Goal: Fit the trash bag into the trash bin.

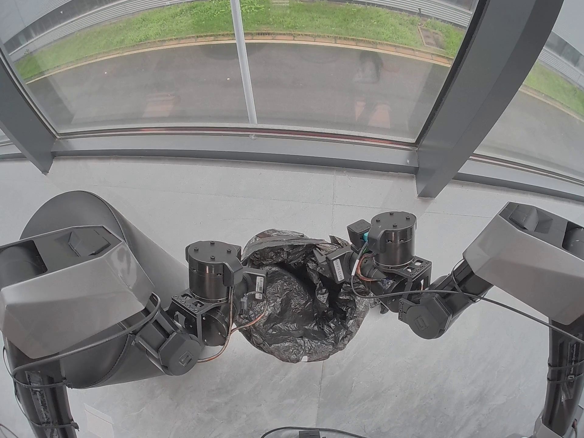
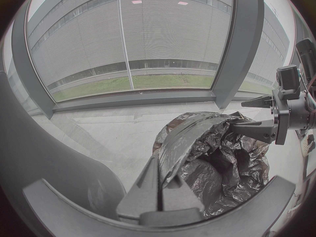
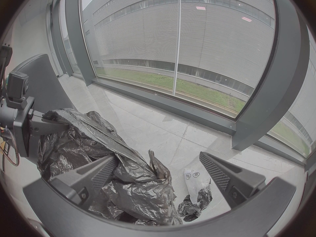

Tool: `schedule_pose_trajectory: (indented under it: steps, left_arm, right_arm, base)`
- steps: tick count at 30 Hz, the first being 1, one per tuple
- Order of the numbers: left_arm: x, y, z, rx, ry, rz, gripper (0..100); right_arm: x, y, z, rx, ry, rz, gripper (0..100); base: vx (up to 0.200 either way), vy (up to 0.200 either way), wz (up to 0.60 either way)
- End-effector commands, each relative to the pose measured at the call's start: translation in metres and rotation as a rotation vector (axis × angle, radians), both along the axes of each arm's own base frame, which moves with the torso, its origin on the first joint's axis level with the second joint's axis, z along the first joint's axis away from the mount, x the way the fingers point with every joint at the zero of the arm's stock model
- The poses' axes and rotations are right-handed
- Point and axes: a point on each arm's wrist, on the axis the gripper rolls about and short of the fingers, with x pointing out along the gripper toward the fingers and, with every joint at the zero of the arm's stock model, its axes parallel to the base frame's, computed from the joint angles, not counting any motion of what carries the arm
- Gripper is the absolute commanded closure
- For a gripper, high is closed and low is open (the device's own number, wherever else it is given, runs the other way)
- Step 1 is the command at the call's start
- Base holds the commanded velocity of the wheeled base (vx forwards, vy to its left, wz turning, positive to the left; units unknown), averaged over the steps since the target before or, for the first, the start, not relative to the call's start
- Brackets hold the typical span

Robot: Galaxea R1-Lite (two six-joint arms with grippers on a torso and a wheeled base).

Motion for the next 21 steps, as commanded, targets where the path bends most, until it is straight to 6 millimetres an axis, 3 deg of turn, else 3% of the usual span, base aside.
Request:
schedule_pose_trajectory:
  steps: [1, 21]
  left_arm:
    - [0.0005, -0.0003, -0.0013, 0.001, 0.0, 0.0, 100]
    - [0.0009, 0.0001, -0.0015, -0.001, -0.003, 0.0, 100]
  right_arm:
    - [0.0004, 0.0005, -0.0033, -0.004, 0.005, 0.0, 0]
    - [-0.0003, 0.0008, -0.0023, -0.004, 0.004, 0.002, 0]
  base:
    - [0.0, 0.0, 0.0]
    - [0.0, 0.0, 0.0]
